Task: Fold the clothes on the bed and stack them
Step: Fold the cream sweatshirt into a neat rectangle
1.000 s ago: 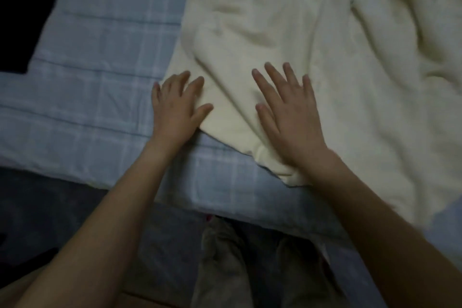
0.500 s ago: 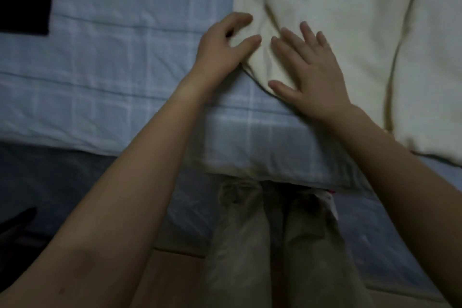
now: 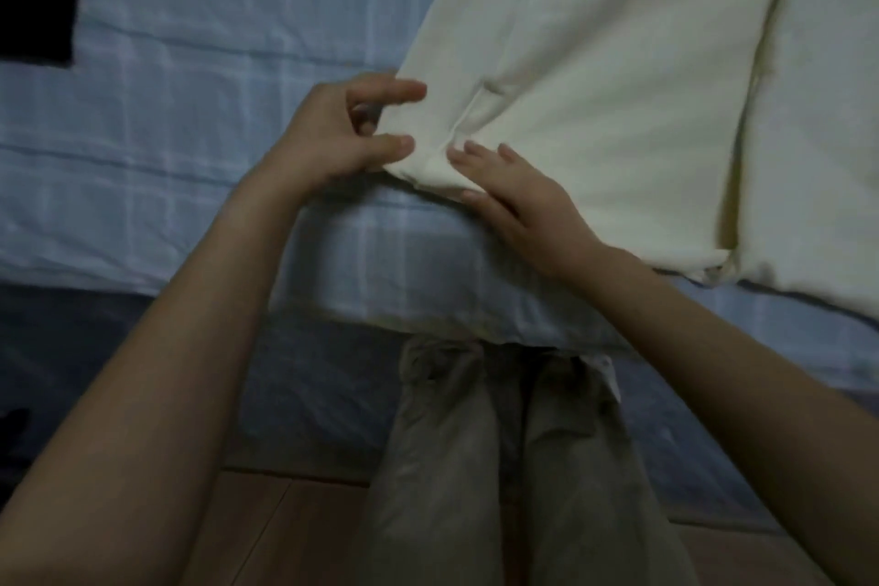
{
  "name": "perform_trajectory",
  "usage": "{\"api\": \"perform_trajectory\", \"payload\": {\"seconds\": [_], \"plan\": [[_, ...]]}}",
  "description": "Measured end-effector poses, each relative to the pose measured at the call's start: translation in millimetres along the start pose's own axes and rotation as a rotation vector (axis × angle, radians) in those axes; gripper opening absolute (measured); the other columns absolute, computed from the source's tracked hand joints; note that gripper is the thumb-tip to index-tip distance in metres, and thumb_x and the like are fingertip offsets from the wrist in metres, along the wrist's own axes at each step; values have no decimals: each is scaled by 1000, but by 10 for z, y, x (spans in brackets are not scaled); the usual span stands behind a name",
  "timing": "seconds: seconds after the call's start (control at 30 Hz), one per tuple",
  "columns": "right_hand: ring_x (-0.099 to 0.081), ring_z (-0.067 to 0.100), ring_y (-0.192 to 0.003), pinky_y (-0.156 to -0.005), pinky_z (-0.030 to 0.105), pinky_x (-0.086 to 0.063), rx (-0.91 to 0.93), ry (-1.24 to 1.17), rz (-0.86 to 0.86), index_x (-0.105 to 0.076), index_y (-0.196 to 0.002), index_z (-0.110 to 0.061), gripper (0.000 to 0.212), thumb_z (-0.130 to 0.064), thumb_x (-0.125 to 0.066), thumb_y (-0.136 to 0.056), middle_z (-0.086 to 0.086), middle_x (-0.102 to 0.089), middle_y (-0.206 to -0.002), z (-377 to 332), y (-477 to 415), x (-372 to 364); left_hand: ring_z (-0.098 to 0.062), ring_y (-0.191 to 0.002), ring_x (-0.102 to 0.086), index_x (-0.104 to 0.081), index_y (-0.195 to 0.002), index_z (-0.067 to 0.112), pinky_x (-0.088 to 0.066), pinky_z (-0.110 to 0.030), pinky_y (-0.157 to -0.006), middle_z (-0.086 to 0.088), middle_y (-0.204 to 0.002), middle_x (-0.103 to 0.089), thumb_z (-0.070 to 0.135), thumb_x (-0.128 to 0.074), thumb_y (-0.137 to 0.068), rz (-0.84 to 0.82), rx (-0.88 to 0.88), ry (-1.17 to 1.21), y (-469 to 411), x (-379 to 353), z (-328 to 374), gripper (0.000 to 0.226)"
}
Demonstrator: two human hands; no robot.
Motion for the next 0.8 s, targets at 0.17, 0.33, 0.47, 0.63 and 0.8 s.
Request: {"api": "perform_trajectory", "payload": {"seconds": [0.17, 0.33, 0.47, 0.63, 0.8], "plan": [[-44, 26, -138, -115, 26, -25, -58, 16, -77, -59, -136, -8, 39, -25, -48, -103, 13, -52, -145, 48, -16, -27, 14, -88, -57, -60, -128, 6, -45, -11, -84, 0, -120, -59, -3, -74, -80, 66, -33, -83, 53, -78, -58, 51], [-44, 33, -137, -116, 27, -26, -140, 170, 339, -56, -137, -4, 38, -17, -44, -103, 17, -49, -145, 191, 11, 664, -5, -116, -55, -55, -136, 13, -43, -14, -98, 1, -131, -57, 11, -72, -83, 105, -90, -61, -97, -78, 209, 55], [-26, 31, -149, -121, 39, -17, -236, 445, 316, -33, -153, -11, 52, -28, -30, -103, 13, -29, -160, 470, -138, 894, -14, -133, -42, -43, -142, 3, -31, -16, -111, -9, -144, -43, 3, -65, -83, 67, -181, -176, -208, -217, 363, 64], [-21, 29, -150, -120, 43, -18, -204, 509, 184, -25, -156, -17, 56, -34, -28, -103, 8, -23, -163, 649, -203, 828, -25, -143, -33, -31, -146, -6, -23, -28, -120, -18, -153, -31, -3, -60, -83, 70, -166, -215, -161, -67, 183, 69], [-18, 33, -151, -119, 48, -16, -202, 514, 204, -26, -157, -17, 55, -34, -30, -104, 8, -23, -163, 719, -211, 817, -10, -130, -43, -43, -144, 5, -33, -14, -110, -12, -145, -44, 1, -68, -82, 110, -156, -157, -310, -147, 277, 67]]}}
Point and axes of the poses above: each hand's wrist, its own y-axis away from the middle knuckle, its own x-axis out of the back of the hand, z = x × y, the point moved 9 cm from there along -y, towards the middle knuckle
